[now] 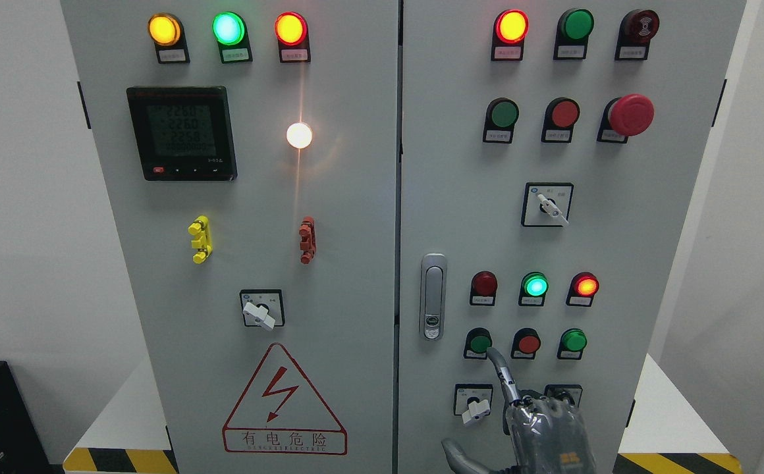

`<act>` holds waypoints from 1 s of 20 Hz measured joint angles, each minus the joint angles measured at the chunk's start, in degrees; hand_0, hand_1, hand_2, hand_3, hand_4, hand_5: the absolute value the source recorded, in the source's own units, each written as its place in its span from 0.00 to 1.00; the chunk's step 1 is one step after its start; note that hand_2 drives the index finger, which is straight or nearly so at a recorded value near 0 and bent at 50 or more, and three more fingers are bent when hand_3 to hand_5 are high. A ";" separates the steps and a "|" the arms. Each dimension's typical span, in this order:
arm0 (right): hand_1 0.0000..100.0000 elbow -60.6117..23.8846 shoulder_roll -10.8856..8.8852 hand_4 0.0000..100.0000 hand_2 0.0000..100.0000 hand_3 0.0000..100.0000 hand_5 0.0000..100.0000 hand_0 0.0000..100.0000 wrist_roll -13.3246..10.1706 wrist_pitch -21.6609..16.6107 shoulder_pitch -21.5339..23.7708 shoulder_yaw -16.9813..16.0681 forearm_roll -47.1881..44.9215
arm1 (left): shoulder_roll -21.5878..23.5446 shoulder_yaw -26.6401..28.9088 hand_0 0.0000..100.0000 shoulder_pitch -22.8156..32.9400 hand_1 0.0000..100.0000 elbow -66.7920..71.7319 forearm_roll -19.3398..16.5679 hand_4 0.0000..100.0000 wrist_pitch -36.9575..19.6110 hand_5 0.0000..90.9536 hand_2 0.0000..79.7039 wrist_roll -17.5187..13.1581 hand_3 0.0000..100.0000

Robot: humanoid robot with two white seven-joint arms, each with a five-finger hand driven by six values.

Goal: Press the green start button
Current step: 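Press the lower green push button with the right hand's fingertip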

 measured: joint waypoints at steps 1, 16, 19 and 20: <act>0.24 0.29 0.01 0.89 0.00 0.88 1.00 0.03 0.01 0.00 -0.23 0.01 0.00 | 0.00 0.00 0.12 0.00 0.56 0.00 0.00 0.00 0.00 0.00 0.00 -0.05 0.00; 0.24 3.32 0.10 0.89 0.00 0.88 1.00 0.03 0.89 0.41 -2.49 0.22 -0.06 | 0.00 0.00 0.12 0.00 0.56 0.00 0.00 0.00 0.00 0.00 0.00 0.09 0.00; 0.24 3.70 0.11 0.88 0.00 0.88 1.00 0.04 0.90 0.53 -2.77 0.28 -0.07 | 0.00 0.00 0.12 0.00 0.56 0.00 0.00 0.00 0.00 0.00 0.00 0.10 0.00; 0.24 3.79 0.11 0.88 0.00 0.88 1.00 0.04 0.93 0.59 -2.85 0.29 -0.08 | 0.00 0.00 0.12 0.00 0.56 0.00 0.00 0.00 0.00 0.00 0.00 0.10 0.00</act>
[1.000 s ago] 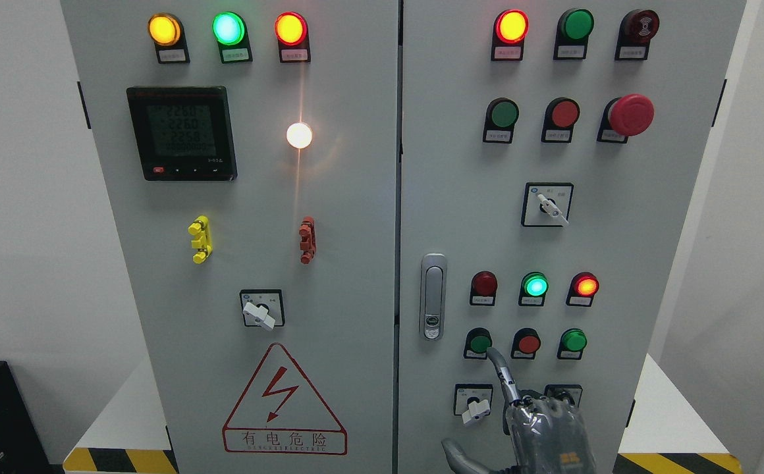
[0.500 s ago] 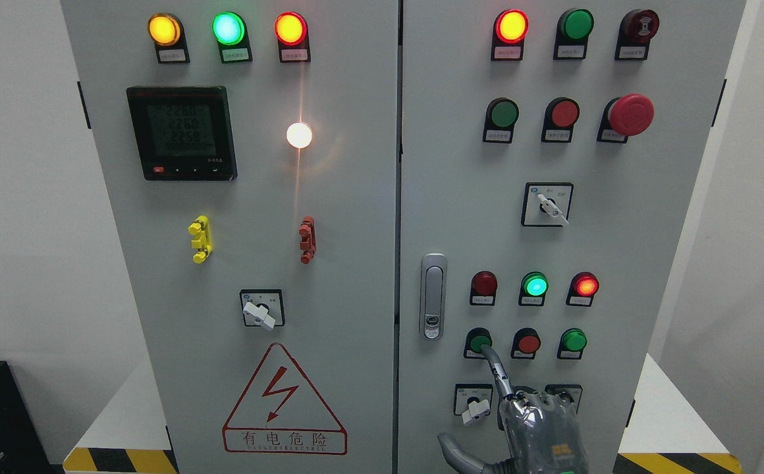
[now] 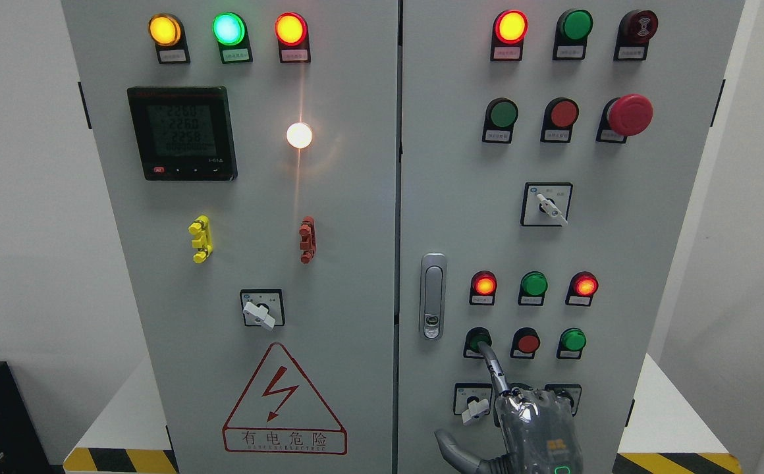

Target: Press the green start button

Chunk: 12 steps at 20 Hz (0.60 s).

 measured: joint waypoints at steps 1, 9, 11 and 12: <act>0.24 0.10 0.00 0.88 0.00 0.88 1.00 0.04 0.10 0.11 -0.08 0.01 0.00 | 0.00 0.00 0.12 0.00 0.56 0.00 0.00 0.00 0.00 0.00 0.00 0.00 0.00; 0.24 0.65 0.01 0.88 0.00 0.88 1.00 0.03 0.40 0.43 -0.37 0.09 -0.02 | 0.00 0.00 0.12 0.00 0.56 0.00 0.00 0.00 0.00 0.00 0.00 0.02 0.00; 0.24 0.74 0.01 0.88 0.00 0.88 1.00 0.03 0.41 0.43 -0.40 0.10 -0.02 | 0.00 0.00 0.12 0.00 0.56 0.00 0.00 0.00 0.00 0.00 0.00 0.02 0.00; 0.24 0.76 0.01 0.88 0.00 0.88 1.00 0.03 0.48 0.44 -0.41 0.10 -0.03 | 0.00 0.00 0.12 0.00 0.56 0.00 0.00 0.00 0.00 0.00 0.00 0.02 0.00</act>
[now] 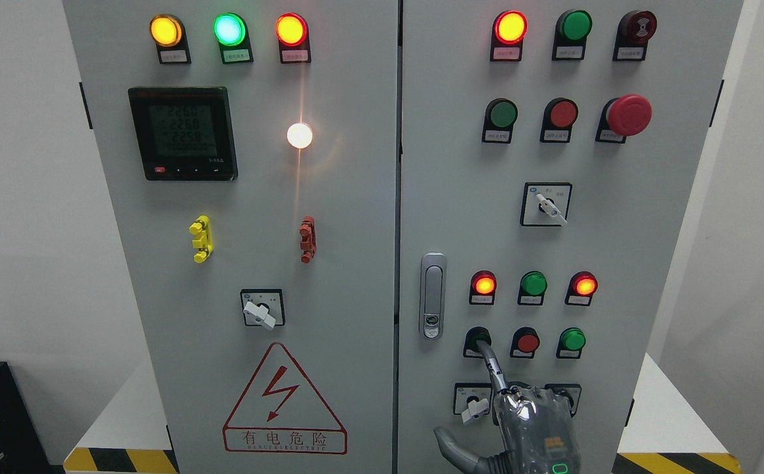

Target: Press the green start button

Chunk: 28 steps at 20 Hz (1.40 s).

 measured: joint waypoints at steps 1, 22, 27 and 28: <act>0.24 0.01 0.00 0.88 0.00 0.88 1.00 0.03 0.01 0.00 -0.01 0.01 -0.02 | 0.00 0.00 0.12 0.00 0.56 0.00 0.00 0.00 0.00 0.00 0.00 0.03 0.00; 0.24 -3.05 0.13 0.86 0.00 0.85 1.00 0.08 0.20 -2.13 2.22 0.14 -2.17 | 0.00 0.00 0.12 0.00 0.56 0.00 0.00 0.00 0.00 0.00 0.00 -0.03 0.00; 0.22 -5.41 0.15 0.82 0.00 0.81 1.00 0.11 0.07 -2.29 4.29 0.20 -6.07 | 0.00 0.00 0.12 0.00 0.56 0.00 0.00 0.00 0.00 0.00 0.00 -0.04 0.00; 0.22 -5.93 0.16 0.81 0.00 0.81 1.00 0.11 0.04 -2.29 4.78 0.21 -6.99 | 0.00 0.00 0.12 0.00 0.56 0.00 0.00 0.00 0.00 0.00 0.00 -0.05 0.00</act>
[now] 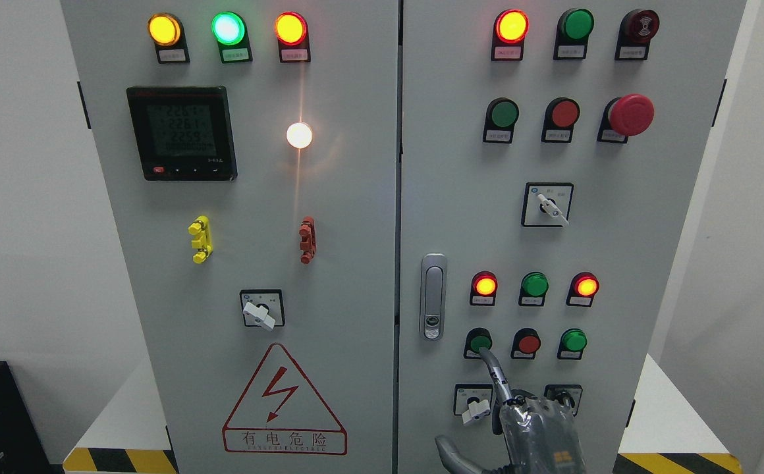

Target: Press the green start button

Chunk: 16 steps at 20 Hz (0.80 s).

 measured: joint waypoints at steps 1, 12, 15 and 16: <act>0.22 -0.56 0.00 0.81 0.00 0.81 1.00 0.11 -0.10 0.00 0.50 0.01 -1.13 | 0.00 0.00 0.12 0.00 0.56 0.00 0.00 0.00 0.00 0.00 0.00 0.00 0.00; 0.23 -8.30 0.02 0.76 0.00 0.75 0.96 0.10 6.57 10.97 5.61 1.02 -22.25 | 0.00 0.00 0.12 0.00 0.56 0.00 0.00 0.00 0.00 0.00 0.00 -0.15 0.00; 0.23 -10.45 0.02 0.75 0.00 0.74 0.95 0.08 7.46 12.53 6.11 1.36 -27.04 | 0.00 0.00 0.12 0.00 0.56 0.00 0.00 0.00 0.00 0.00 0.00 -0.25 0.00; 0.23 -11.07 0.02 0.75 0.00 0.74 0.95 0.08 7.64 12.73 6.23 1.48 -28.20 | 0.00 0.00 0.12 0.00 0.56 0.00 0.00 0.00 0.00 0.00 0.00 -0.25 0.00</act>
